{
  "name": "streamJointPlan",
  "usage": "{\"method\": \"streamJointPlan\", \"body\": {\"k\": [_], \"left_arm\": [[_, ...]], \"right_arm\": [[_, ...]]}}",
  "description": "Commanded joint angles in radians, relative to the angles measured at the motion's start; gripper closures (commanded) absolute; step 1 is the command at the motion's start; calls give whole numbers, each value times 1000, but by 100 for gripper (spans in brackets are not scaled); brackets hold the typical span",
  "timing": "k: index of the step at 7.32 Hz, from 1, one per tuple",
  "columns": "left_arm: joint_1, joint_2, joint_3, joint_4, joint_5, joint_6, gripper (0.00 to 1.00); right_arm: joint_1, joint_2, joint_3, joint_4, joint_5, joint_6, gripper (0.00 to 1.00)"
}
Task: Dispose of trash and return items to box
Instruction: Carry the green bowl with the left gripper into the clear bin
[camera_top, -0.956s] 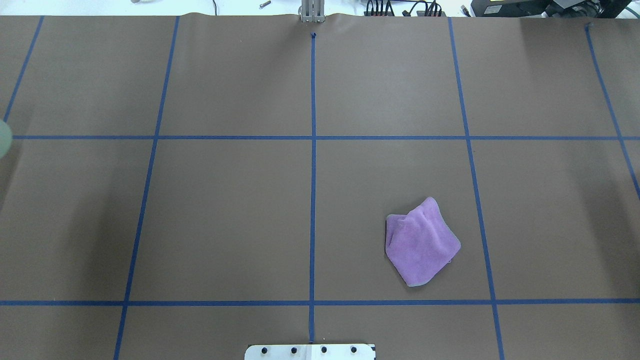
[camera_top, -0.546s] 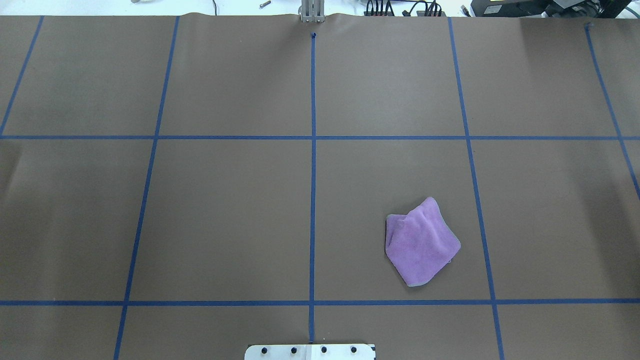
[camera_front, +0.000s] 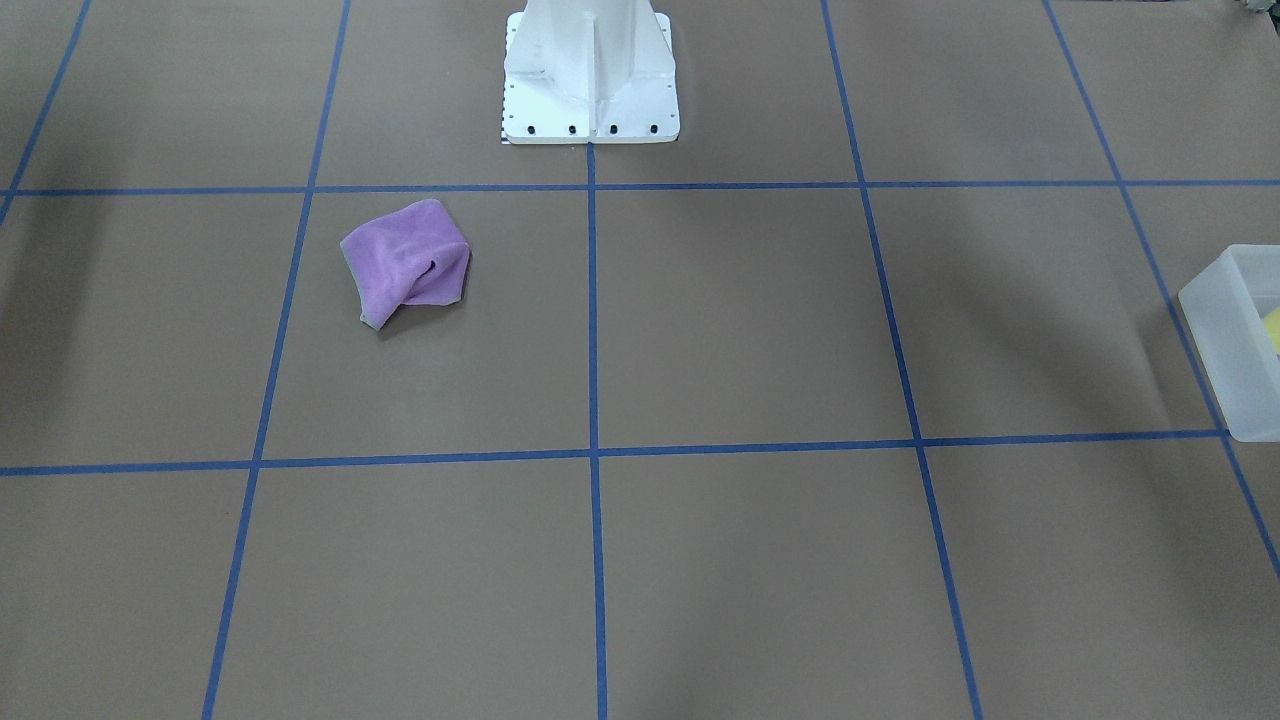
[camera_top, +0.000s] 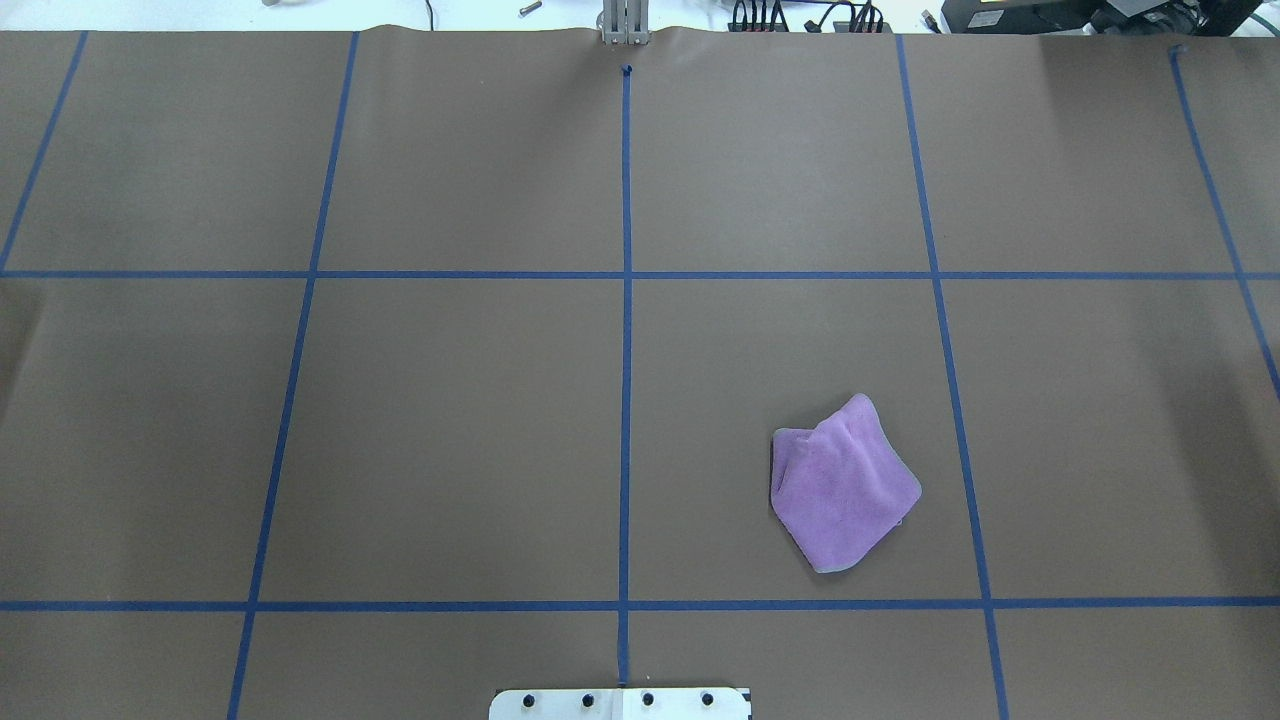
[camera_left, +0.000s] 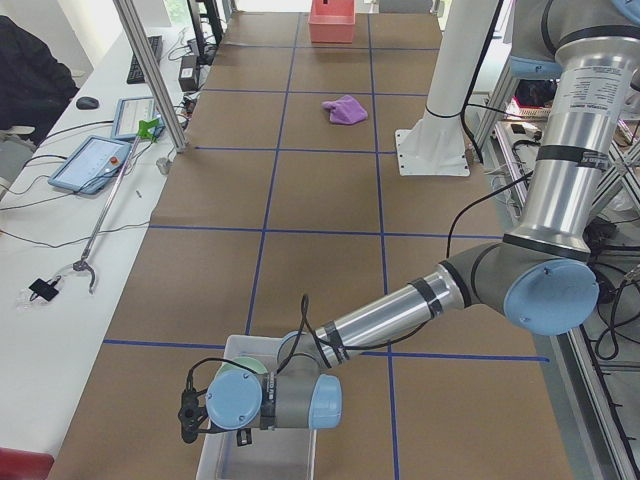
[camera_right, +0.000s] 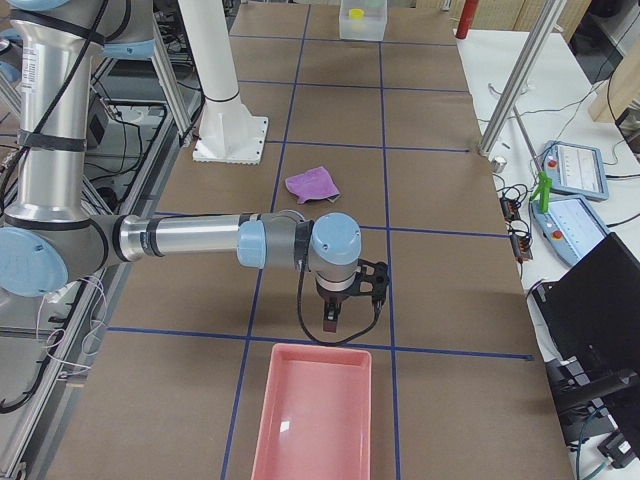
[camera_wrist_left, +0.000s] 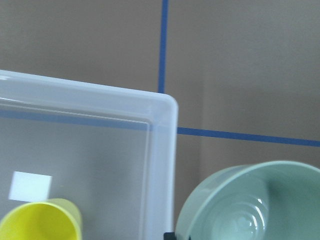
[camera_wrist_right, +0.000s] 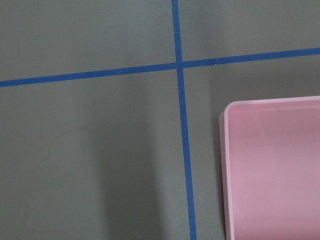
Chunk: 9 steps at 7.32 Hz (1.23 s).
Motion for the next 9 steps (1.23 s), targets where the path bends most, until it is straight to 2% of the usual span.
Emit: {"method": "streamJointPlan", "body": {"k": [1, 6, 7, 8, 9], "left_arm": [[-7, -73, 118, -2, 116, 3, 100], [0, -12, 136, -74, 128, 49, 100], [2, -12, 135, -77, 132, 44, 73], [2, -12, 135, -82, 134, 37, 36], [2, -13, 135, -90, 134, 35, 33]], "right_arm": [[-3, 0, 0, 0, 4, 0, 0], [-6, -2, 2, 0, 6, 0, 0], [-6, -2, 2, 0, 6, 0, 0], [-6, -2, 2, 0, 6, 0, 0], [-6, -2, 2, 0, 6, 0, 0]]}}
